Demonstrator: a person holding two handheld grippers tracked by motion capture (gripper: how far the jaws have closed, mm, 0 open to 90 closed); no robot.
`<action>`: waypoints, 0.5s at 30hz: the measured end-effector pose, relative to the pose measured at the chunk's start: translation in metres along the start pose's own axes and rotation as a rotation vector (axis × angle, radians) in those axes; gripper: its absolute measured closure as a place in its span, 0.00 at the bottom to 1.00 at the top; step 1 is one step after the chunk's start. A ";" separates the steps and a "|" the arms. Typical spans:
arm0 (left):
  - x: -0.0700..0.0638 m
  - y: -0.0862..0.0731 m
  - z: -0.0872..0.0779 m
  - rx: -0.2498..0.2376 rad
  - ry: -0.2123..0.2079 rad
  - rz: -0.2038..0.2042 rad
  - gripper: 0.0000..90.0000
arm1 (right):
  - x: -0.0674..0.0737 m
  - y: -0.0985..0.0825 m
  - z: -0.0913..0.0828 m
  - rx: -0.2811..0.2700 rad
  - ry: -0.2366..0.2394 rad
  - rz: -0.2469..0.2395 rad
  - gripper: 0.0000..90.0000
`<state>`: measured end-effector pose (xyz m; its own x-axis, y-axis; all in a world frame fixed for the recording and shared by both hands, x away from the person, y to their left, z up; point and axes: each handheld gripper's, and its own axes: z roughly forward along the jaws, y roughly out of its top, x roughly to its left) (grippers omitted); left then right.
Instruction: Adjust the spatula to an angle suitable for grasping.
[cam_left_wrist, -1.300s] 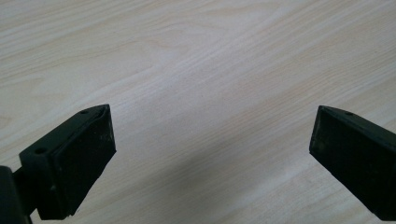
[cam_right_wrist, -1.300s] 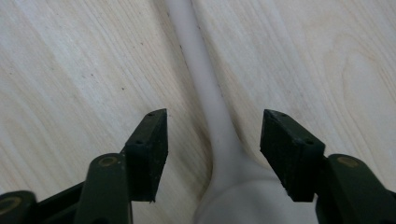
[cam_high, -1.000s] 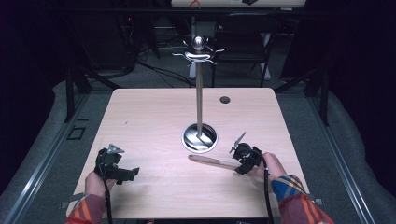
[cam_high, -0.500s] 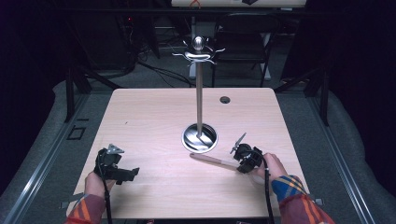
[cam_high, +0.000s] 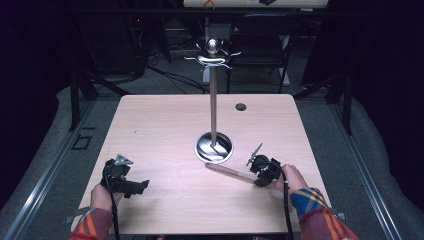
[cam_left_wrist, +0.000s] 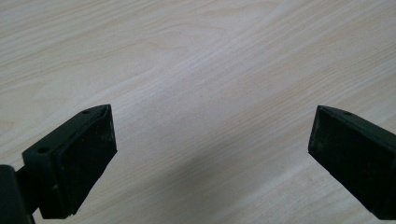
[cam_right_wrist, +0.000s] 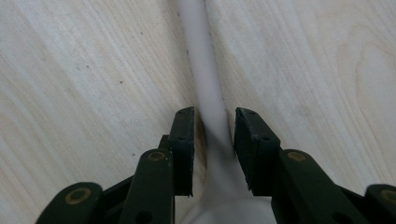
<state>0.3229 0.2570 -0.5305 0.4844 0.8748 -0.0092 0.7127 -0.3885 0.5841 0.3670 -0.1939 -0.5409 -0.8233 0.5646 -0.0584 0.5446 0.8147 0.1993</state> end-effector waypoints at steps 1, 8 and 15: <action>0.002 0.000 0.001 0.004 -0.001 -0.002 0.01 | 0.000 0.002 0.001 0.012 -0.007 -0.018 0.75; 0.001 -0.004 -0.001 0.013 0.003 -0.006 0.01 | 0.000 0.003 0.004 0.020 -0.020 -0.064 0.83; 0.001 -0.006 -0.003 0.015 0.000 -0.010 0.01 | 0.005 0.003 0.004 0.028 -0.051 -0.121 0.85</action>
<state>0.3177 0.2614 -0.5322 0.4771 0.8787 -0.0148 0.7251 -0.3840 0.5717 0.3656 -0.1879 -0.5444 -0.8744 0.4675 -0.1299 0.4467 0.8801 0.1605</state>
